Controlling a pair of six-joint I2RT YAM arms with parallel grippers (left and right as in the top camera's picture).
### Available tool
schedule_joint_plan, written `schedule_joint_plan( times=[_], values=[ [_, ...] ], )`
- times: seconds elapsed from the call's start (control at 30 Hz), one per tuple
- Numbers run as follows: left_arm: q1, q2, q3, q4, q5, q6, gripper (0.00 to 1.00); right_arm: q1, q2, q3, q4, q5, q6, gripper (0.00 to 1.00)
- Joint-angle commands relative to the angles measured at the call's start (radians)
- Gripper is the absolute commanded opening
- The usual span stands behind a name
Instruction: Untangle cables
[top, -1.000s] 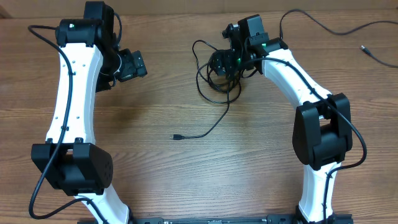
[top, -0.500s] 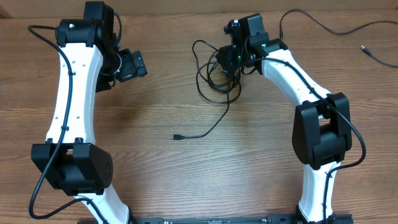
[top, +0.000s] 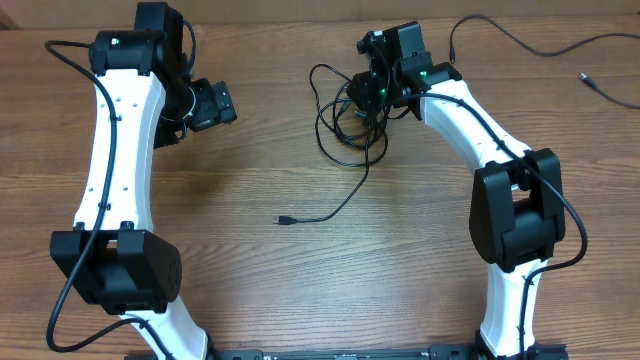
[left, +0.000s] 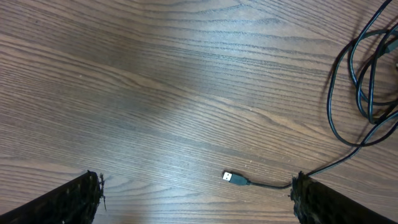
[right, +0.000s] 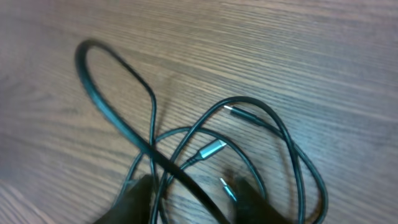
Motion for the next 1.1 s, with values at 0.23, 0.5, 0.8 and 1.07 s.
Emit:
schedule_joint_plan(
  times=[0.23,0.5,0.8,1.07],
  values=[
    [0.003,0.001,0.006,0.001,0.007,-0.021,0.99,0.005,0.035,-0.008,0.004,-0.006,-0.012,0.44],
    [0.003,0.001,0.006,0.001,0.007,-0.021,1.0,0.005,0.037,0.026,-0.015,-0.006,-0.003,0.08],
    [0.003,0.001,0.006,0.001,0.007,-0.021,1.0,0.006,-0.081,0.215,-0.138,-0.098,0.084,0.04],
    [0.003,0.001,0.006,0.001,0.007,-0.021,0.99,0.006,-0.278,0.298,-0.185,-0.211,0.207,0.04]
  ],
)
